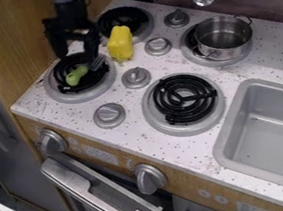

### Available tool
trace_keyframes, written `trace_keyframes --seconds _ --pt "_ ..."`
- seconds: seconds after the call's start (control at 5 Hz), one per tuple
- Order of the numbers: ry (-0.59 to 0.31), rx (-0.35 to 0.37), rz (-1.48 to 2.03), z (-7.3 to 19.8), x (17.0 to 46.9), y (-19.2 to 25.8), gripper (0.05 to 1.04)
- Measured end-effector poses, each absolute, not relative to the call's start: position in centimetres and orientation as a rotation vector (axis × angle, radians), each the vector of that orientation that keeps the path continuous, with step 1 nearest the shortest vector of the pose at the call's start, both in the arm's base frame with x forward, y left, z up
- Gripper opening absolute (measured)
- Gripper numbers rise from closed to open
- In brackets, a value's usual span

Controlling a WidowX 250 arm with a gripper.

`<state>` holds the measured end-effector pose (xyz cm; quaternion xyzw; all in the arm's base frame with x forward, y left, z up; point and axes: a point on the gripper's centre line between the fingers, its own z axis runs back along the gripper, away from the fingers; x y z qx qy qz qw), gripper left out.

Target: Move the green spatula from the bottom left burner to the bottom right burner

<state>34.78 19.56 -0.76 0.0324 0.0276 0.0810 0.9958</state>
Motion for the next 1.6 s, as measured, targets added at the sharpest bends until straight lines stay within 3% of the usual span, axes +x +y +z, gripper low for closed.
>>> trace_keyframes --seconds 0.2,0.4,0.8,1.0,1.2,1.6 --pt "0.091 0.045 0.179 -3.5 34.4 20.0 0.999" --pt "0.088 0.045 0.197 -3.8 34.9 20.6 0.967" --pt "0.085 0.091 0.132 -3.4 35.8 19.5 0.427" --pt "0.012 0.127 0.063 -0.4 37.6 16.8 0.394" --pt "-0.037 0.119 0.024 2.1 38.8 11.5 0.394" --pt "0.047 0.045 0.018 -0.9 36.0 3.4 0.394"
